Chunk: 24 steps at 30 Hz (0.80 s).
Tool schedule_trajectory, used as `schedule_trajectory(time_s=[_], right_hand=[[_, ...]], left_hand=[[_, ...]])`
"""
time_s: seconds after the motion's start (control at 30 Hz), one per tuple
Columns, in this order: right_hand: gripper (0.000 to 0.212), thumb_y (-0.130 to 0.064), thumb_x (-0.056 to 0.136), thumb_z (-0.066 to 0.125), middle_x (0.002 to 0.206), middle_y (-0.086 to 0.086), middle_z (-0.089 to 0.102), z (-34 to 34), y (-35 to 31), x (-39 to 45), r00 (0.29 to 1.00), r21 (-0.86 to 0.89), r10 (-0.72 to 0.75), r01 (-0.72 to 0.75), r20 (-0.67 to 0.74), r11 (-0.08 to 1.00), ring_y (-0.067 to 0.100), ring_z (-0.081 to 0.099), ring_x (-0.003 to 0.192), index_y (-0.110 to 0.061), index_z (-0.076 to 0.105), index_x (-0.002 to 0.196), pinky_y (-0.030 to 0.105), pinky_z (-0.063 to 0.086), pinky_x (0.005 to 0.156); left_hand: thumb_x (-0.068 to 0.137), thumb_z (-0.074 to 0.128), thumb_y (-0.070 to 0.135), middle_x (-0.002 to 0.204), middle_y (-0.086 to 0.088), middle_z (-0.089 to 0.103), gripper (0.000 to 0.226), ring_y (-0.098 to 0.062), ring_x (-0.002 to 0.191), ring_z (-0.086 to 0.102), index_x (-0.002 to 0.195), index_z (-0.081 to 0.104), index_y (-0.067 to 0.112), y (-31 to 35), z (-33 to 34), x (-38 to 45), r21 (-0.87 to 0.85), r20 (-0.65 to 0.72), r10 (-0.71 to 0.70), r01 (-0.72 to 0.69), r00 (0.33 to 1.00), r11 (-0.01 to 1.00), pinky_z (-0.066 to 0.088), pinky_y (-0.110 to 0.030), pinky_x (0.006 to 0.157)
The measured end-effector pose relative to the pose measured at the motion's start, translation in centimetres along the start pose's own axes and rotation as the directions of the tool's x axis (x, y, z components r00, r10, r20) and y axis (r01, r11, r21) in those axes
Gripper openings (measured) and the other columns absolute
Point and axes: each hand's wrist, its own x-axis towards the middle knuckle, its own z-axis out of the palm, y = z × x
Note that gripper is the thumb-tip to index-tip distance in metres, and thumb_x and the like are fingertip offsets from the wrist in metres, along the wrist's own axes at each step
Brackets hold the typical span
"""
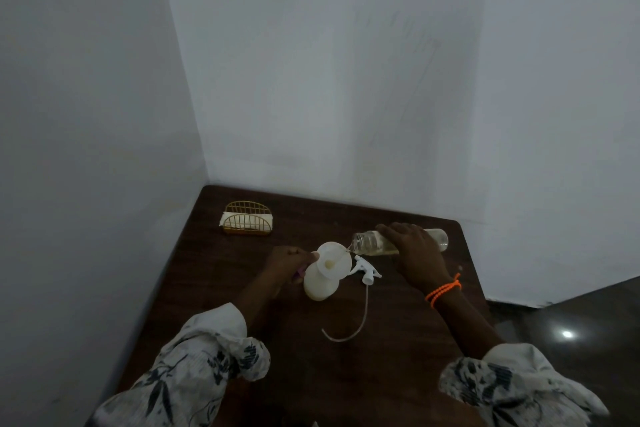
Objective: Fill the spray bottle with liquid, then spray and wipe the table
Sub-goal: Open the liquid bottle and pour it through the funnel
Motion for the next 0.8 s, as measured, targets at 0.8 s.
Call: schedule_trajectory(time_s=[0.8], right_hand=[[0.062,-0.007,0.083,0.069,0.129,0.000,0.064,0.0,0.4,-0.3,0.999,-0.022,-0.021,0.021,-0.038,1.000,0.023,0.059,0.121,-0.024,0.056,0.142,0.040,0.043,0.108]], left_hand=[[0.093,0.077,0.026,0.079,-0.011,0.065,0.033,-0.016,0.058,0.055,0.108,0.072,-0.003,0.7,0.6,-1.0,0.014,-0.005,0.020,-0.020,1.000,1.000,0.044,-0.023,0.049]])
